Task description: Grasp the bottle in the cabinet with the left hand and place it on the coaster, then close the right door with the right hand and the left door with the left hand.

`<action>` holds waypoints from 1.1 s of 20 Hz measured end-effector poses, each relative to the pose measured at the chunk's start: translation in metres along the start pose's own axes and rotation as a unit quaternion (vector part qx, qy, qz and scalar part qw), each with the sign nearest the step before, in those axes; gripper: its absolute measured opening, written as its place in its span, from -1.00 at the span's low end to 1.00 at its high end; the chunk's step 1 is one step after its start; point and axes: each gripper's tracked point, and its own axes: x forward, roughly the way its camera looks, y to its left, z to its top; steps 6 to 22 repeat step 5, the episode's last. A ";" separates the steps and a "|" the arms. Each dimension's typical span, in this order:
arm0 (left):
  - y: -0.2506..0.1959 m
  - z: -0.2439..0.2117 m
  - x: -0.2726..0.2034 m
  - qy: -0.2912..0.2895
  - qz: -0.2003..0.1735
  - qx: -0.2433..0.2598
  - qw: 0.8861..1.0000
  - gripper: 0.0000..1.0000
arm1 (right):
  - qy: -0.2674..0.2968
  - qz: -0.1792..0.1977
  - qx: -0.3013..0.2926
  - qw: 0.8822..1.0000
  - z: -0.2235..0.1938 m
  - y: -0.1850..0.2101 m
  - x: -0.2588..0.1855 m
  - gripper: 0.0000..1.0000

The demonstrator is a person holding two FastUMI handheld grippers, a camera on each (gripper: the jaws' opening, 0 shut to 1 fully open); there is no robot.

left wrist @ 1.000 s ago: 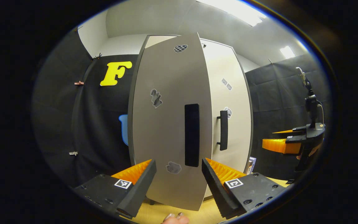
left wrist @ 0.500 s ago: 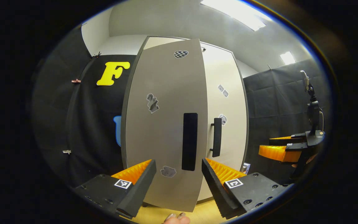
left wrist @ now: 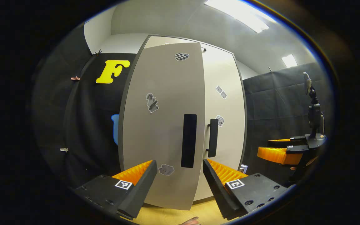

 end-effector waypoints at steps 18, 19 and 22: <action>-0.001 -0.004 0.001 0.006 0.001 0.003 1.000 0.87 | 0.002 0.002 -0.001 1.000 -0.001 0.000 -0.002 0.96; -0.001 -0.004 0.001 0.006 0.001 0.003 1.000 0.87 | 0.002 0.002 -0.001 1.000 -0.001 0.000 -0.002 0.96; -0.001 -0.004 0.001 0.006 0.001 0.003 1.000 0.87 | 0.002 0.002 -0.001 1.000 -0.001 0.000 -0.002 0.96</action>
